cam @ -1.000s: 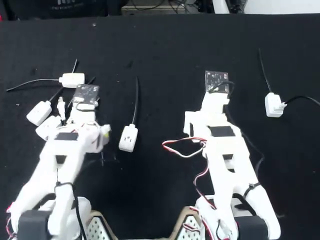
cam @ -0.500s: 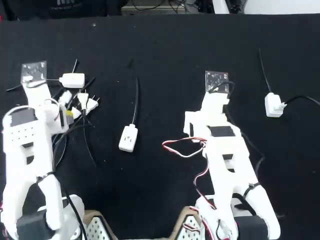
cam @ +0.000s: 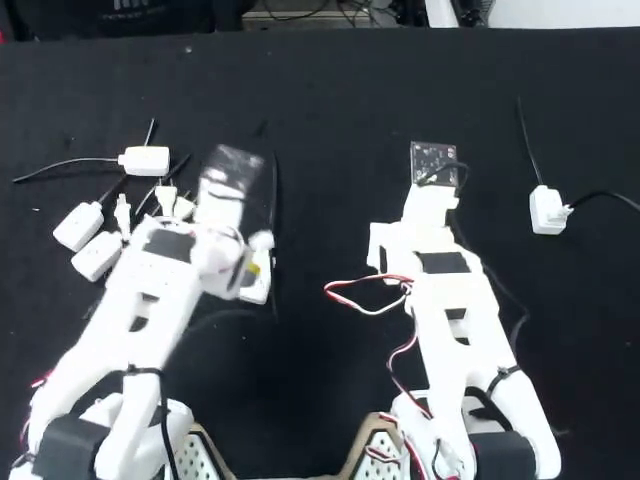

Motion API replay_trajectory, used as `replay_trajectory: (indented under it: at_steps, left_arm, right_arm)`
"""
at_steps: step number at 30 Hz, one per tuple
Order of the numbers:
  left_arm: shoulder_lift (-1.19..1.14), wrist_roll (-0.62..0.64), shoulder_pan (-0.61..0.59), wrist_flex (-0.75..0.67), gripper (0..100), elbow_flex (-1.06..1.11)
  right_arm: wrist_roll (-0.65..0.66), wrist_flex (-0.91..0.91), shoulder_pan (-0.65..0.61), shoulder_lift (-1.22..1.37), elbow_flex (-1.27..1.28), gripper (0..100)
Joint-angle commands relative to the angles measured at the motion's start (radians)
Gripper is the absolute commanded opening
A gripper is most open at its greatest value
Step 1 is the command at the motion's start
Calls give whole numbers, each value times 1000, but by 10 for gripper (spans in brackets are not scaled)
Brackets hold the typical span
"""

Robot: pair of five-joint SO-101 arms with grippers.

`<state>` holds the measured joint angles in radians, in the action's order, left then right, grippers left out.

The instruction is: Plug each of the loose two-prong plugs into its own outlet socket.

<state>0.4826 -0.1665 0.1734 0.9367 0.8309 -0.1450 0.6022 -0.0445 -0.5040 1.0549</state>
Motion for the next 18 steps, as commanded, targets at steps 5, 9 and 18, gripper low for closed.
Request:
replay_trajectory:
  at_steps: [5,9,18]
  left_arm:
    - [-100,-2,8,-232,235,136]
    - [-120,-8,-73,-238,235,119]
    - [-127,-11,-272,-236,235,88]
  right_arm:
    - [-6,-21,18,-35,-42,269]
    - [-6,-21,18,-35,-44,269]
    - [-6,-20,17,-35,-45,269]
